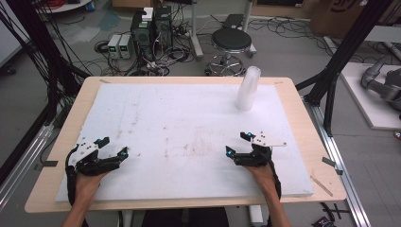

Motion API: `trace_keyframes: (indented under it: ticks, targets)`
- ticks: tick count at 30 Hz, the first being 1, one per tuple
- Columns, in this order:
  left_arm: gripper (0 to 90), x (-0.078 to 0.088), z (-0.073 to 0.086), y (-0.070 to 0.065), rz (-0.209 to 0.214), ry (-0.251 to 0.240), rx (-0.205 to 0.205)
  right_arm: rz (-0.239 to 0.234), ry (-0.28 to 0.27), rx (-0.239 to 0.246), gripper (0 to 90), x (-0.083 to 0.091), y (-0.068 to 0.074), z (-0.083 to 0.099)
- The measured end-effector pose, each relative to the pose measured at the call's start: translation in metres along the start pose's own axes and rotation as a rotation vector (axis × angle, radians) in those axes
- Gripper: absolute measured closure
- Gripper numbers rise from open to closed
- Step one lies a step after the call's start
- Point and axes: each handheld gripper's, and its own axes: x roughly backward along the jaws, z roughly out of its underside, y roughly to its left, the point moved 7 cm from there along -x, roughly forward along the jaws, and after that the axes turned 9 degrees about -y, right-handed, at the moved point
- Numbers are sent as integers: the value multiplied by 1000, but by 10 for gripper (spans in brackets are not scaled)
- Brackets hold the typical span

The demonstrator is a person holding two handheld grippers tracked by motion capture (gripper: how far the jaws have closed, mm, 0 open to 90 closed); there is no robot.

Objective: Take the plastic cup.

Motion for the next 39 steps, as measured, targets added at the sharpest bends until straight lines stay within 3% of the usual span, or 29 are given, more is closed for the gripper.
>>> trace_keyframes:
  ticks: [10, 16, 17, 25, 29, 34, 39]
  targets:
    - [154, 0, 0, 0, -9, 3, -7, -4, -7, -29, 146, 1, -2, 0]
    - [155, -2, 1, -2, -21, 21, -32, -19, 2, -13, 145, 0, 0, 0]
    - [155, -2, 1, -2, -20, 20, -32, -34, 6, -15, 145, 0, 1, 0]
    - [155, -1, 1, -1, -22, 12, -16, -15, 25, -29, 145, 4, -2, -2]
    - [155, -1, 1, -1, -20, 14, -19, -4, 12, -6, 145, 9, -2, -15]
    - [155, -2, 1, 1, -19, 25, -2, 25, 5, -16, 145, 17, -10, -31]
    - [155, -2, 1, 0, -19, 18, -10, 96, -22, 3, 150, 32, -25, -74]
